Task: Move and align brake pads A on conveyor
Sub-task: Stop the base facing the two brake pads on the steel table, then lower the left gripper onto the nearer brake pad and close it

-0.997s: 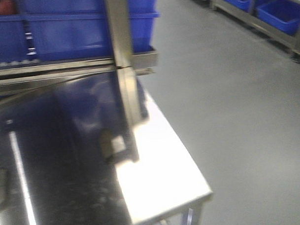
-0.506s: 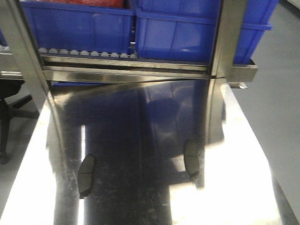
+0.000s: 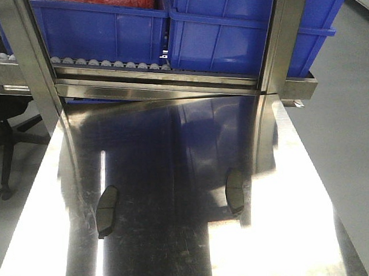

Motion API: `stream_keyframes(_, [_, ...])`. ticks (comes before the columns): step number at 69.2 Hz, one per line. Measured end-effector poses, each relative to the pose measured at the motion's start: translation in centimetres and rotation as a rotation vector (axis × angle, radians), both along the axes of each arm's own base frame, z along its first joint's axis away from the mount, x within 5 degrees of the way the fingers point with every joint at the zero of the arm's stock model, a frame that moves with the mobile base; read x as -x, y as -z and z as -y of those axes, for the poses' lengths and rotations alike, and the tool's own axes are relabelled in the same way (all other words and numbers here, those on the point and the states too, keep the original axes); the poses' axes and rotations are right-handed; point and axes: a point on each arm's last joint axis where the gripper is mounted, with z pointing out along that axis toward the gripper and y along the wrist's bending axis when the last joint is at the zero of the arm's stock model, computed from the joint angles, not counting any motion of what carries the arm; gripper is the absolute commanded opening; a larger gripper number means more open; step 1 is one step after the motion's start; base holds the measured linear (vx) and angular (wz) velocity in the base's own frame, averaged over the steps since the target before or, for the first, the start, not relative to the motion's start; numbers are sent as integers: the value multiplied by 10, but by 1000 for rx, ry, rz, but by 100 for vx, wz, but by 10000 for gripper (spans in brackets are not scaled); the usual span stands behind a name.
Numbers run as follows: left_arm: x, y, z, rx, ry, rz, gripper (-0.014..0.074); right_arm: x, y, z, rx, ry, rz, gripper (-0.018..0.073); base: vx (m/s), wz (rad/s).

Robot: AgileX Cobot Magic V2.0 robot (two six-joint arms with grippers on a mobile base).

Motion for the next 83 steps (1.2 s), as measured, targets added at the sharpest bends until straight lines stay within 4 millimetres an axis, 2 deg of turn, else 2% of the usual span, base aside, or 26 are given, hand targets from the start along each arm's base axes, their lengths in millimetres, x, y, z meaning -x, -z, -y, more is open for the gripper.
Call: stream_keyframes(83, [0, 0, 0, 0, 0, 0, 513, 0, 0, 0, 0, 0, 0, 434, 0, 0])
